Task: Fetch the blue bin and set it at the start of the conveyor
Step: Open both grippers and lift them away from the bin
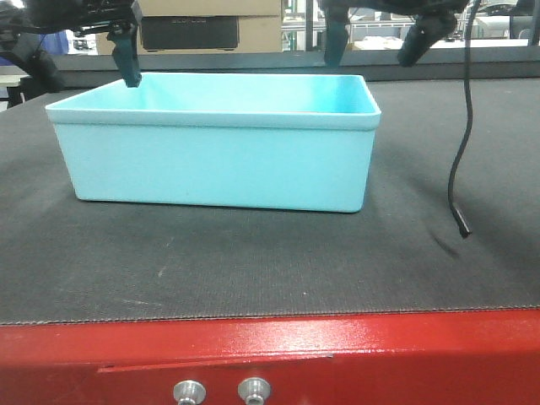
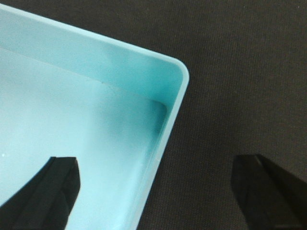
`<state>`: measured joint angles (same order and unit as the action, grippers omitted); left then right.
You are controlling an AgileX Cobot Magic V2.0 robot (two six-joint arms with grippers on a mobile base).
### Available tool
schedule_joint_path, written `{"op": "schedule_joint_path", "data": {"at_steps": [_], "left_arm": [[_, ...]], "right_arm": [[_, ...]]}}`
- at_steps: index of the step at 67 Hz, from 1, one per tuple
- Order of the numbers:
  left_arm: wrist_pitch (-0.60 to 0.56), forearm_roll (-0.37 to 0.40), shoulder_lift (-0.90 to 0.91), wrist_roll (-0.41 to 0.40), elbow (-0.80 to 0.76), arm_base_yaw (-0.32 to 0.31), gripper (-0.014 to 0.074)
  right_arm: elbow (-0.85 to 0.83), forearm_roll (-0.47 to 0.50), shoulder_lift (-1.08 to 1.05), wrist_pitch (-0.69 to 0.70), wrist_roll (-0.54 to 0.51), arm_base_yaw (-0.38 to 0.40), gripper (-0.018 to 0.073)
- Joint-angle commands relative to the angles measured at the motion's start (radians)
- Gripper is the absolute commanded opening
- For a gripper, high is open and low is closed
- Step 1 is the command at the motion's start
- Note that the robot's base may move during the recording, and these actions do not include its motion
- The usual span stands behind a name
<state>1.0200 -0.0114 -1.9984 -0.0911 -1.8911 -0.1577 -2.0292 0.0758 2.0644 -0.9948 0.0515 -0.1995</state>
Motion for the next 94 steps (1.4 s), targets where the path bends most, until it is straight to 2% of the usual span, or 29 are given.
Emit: {"op": "schedule_joint_path", "data": {"at_steps": [1, 10, 14, 21, 26, 30, 37, 44, 54, 68, 82, 94], "left_arm": [[0.014, -0.016, 0.049, 0.005, -0.007, 0.003, 0.052], [0.044, -0.093, 0.115, 0.005, -0.007, 0.003, 0.0468], [0.059, -0.135, 0.155, 0.005, -0.007, 0.005, 0.042], [0.071, -0.156, 0.221, 0.007, 0.007, 0.031, 0.0244], [0.053, -0.153, 0.274, 0.007, 0.057, 0.071, 0.0048], [0.03, -0.136, 0.333, 0.007, 0.124, 0.114, -0.0117], [-0.049, -0.088, 0.434, 0.009, 0.288, 0.187, -0.0111], [-0.176, -0.075, 0.546, 0.013, 0.473, 0.224, -0.0111], [-0.441, -0.073, 0.723, 0.038, 0.772, 0.216, -0.0111], [-0.721, -0.079, 0.947, 0.038, 1.083, 0.21, -0.0111], [-0.884, -0.081, 1.142, 0.038, 1.269, 0.21, -0.0111], [-0.945, -0.081, 1.265, 0.038, 1.327, 0.21, -0.0111]], "right_arm": [[-0.006, -0.012, -0.055, 0.002, -0.007, 0.006, 0.0461], [-0.006, -0.02, -0.112, -0.023, -0.007, 0.013, 0.0277], [-0.004, -0.02, -0.141, -0.043, -0.007, 0.022, 0.0146], [-0.001, -0.023, -0.186, -0.065, -0.007, 0.047, -0.0057], [0.02, -0.023, -0.225, -0.068, -0.007, 0.071, -0.0169], [0.063, -0.023, -0.266, -0.051, -0.007, 0.098, -0.016], [0.193, -0.024, -0.352, 0.013, -0.007, 0.131, -0.016], [0.38, -0.035, -0.455, 0.118, -0.007, 0.146, -0.016], [0.688, -0.055, -0.611, 0.341, -0.007, 0.146, -0.016], [1.066, -0.076, -0.804, 0.657, -0.007, 0.146, -0.016], [1.33, -0.116, -0.989, 0.923, -0.007, 0.146, -0.016], [1.485, -0.145, -1.153, 1.095, -0.007, 0.146, -0.016]]}}
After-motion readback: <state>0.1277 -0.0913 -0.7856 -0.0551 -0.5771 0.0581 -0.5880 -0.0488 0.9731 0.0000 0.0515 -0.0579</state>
